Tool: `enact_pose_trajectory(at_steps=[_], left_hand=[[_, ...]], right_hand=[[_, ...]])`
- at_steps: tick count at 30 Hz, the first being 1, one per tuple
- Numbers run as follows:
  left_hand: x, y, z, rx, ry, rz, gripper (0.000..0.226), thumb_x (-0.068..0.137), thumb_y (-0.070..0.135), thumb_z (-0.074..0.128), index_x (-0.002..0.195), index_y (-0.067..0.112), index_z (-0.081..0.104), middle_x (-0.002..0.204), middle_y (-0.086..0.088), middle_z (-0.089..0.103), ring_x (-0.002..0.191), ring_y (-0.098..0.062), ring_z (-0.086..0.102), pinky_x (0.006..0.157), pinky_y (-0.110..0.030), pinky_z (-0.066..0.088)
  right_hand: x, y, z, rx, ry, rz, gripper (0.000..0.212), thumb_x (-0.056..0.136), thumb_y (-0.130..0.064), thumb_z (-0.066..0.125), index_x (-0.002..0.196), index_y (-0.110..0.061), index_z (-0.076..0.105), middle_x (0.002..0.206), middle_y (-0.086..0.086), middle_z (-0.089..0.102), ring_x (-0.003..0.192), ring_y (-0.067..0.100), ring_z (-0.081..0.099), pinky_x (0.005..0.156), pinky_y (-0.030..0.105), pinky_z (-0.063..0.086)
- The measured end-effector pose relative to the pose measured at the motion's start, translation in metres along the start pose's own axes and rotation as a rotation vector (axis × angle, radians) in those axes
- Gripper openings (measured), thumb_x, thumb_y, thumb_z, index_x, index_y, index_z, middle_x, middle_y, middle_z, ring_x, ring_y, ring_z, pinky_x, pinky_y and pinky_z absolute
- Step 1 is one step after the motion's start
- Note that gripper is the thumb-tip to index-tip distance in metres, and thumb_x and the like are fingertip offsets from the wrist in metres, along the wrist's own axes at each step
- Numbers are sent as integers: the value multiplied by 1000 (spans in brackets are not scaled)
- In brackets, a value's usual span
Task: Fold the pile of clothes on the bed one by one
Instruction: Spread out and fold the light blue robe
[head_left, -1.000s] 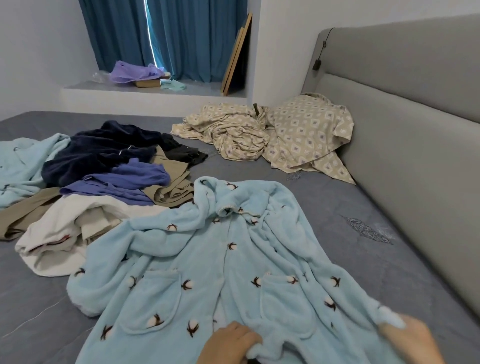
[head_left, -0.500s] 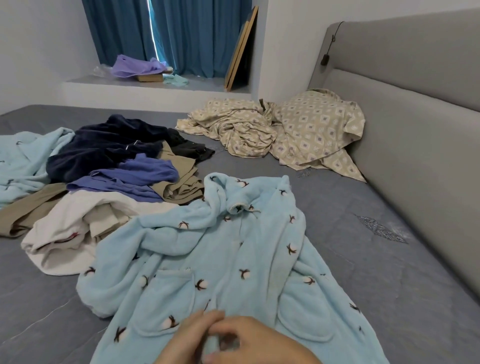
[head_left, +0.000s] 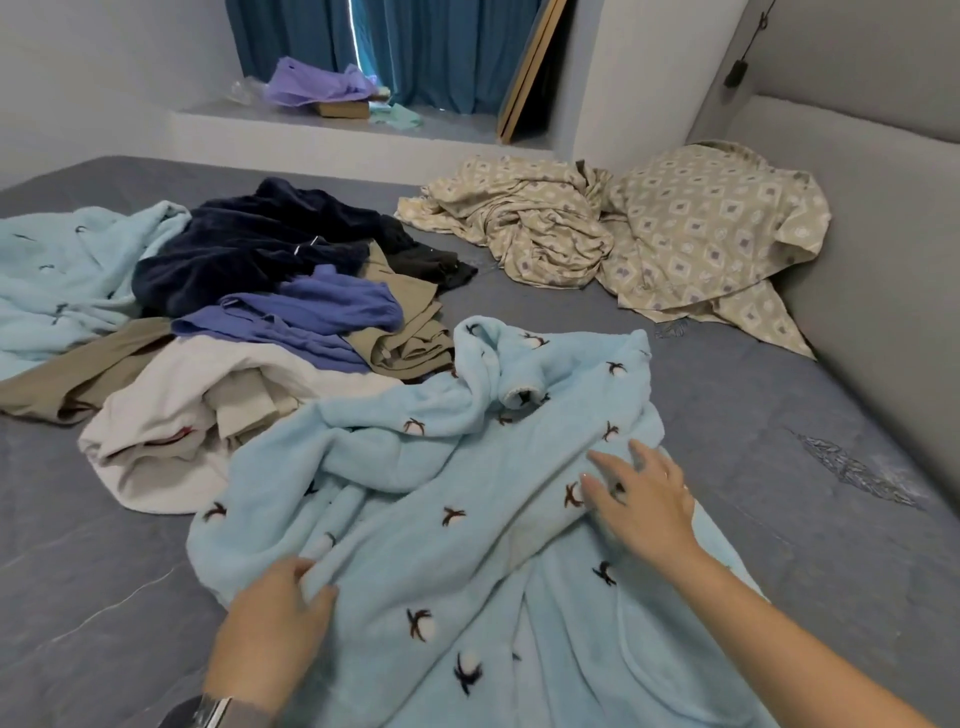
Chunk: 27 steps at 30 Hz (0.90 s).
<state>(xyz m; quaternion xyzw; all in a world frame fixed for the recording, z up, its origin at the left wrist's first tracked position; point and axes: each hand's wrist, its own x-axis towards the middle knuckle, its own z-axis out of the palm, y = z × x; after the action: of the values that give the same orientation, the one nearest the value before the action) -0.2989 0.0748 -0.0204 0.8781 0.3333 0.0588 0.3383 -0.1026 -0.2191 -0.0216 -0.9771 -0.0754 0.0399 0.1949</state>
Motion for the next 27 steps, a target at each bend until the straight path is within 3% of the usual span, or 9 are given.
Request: enact_pose_trajectory(at_steps=[3, 7, 9, 13, 17, 20, 22, 24, 27], left_hand=[[3, -12, 16, 177, -104, 107, 55, 90, 48, 52, 137, 54, 23, 120, 8, 48, 109, -16, 51, 86, -26, 41], [9, 0, 13, 265, 202, 265, 42, 76, 32, 47, 116, 31, 57, 114, -2, 55, 95, -27, 56, 69, -42, 54], [11, 3, 22, 180, 223, 523, 46, 68, 32, 42, 111, 35, 55, 111, 7, 55, 94, -18, 52, 68, -37, 52], [5, 21, 57, 267, -162, 688, 48, 64, 55, 43, 111, 48, 47, 107, 22, 66, 95, -3, 66, 70, -18, 52], [12, 25, 75, 342, -210, 584, 36, 54, 53, 41, 80, 50, 64, 96, 9, 73, 79, -14, 73, 50, -33, 57], [18, 34, 82, 365, -189, 521, 49, 50, 53, 43, 97, 48, 56, 112, 11, 69, 107, -14, 64, 77, -51, 52], [22, 30, 95, 390, -157, 588, 67, 54, 55, 41, 120, 49, 48, 135, 15, 53, 139, -12, 30, 111, -54, 17], [30, 24, 104, 404, -92, 635, 70, 66, 59, 43, 135, 52, 35, 153, 18, 28, 147, -8, 2, 115, -49, -3], [33, 24, 113, 426, -1, 595, 47, 90, 61, 18, 128, 49, 43, 138, 6, 52, 140, -15, 25, 113, -53, 5]], right_hand=[[9, -16, 6, -37, 157, -85, 48, 95, -58, 36, 142, -47, 33, 160, -4, 11, 147, 23, 0, 115, 48, 9], [63, -22, 3, -189, 282, -213, 51, 97, -49, 24, 147, -37, 31, 159, 0, 19, 148, 26, 6, 113, 54, 15], [90, -16, -3, -350, 44, -211, 54, 99, -47, 22, 151, -35, 21, 161, -1, 12, 149, 25, 2, 114, 53, 16], [130, -11, -13, -550, -434, -45, 65, 96, -50, 36, 153, -33, 9, 161, -2, 7, 147, 26, 11, 114, 52, 21], [148, -63, -18, -414, -1, -177, 69, 74, -56, 62, 131, -24, 40, 128, 3, 47, 113, 27, 50, 86, 41, 43], [147, -86, -5, -297, -94, -226, 75, 73, -59, 67, 133, -33, 30, 126, 2, 34, 103, 30, 54, 76, 37, 46], [164, -87, -2, -312, -125, -206, 51, 82, -30, 64, 128, -29, 43, 128, 6, 44, 103, 32, 57, 77, 35, 47], [200, -91, -14, -201, -112, -163, 36, 81, -6, 59, 115, -17, 61, 117, 12, 63, 103, 32, 61, 80, 36, 50], [261, -96, -56, 347, 70, 83, 21, 85, 2, 52, 98, -6, 66, 105, 17, 66, 95, 34, 65, 83, 43, 55]])
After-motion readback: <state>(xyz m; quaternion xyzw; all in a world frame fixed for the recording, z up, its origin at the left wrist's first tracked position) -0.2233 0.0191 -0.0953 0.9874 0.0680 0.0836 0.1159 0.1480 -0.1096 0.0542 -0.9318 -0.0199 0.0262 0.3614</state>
